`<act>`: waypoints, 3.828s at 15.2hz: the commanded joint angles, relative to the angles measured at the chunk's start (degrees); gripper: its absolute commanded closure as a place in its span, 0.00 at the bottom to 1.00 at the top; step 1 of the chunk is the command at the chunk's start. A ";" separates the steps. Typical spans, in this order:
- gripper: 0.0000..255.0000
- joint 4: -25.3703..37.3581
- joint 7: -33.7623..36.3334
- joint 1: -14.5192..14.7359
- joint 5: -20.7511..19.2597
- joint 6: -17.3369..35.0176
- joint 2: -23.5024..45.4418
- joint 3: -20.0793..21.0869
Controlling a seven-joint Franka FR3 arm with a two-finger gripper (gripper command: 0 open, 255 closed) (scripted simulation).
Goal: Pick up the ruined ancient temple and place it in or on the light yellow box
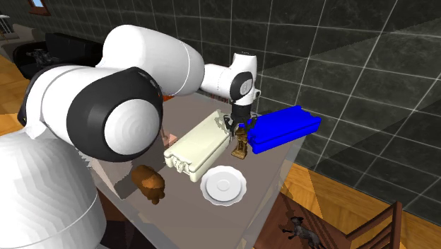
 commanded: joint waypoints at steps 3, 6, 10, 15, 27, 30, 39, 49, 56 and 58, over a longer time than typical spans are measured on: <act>1.00 2.10 0.22 0.03 -0.39 -2.96 -0.91 -0.11; 1.00 3.73 0.37 0.05 -0.62 -5.11 -1.46 -0.17; 1.00 6.10 0.54 0.06 -0.86 -8.02 -2.03 -0.23; 1.00 9.00 0.67 0.04 -1.05 -11.31 -2.44 -0.29; 1.00 22.48 14.54 7.86 -0.86 -18.71 3.55 5.16; 1.00 28.14 17.70 9.59 -0.63 -21.34 6.58 6.32; 1.00 25.99 19.75 11.04 -0.57 -17.55 8.20 7.10; 1.00 18.56 19.51 11.69 -0.28 -9.95 8.42 6.73; 1.00 15.33 17.85 17.00 2.48 -6.16 9.63 0.50; 1.00 15.36 17.10 19.49 3.75 -6.28 9.96 -2.52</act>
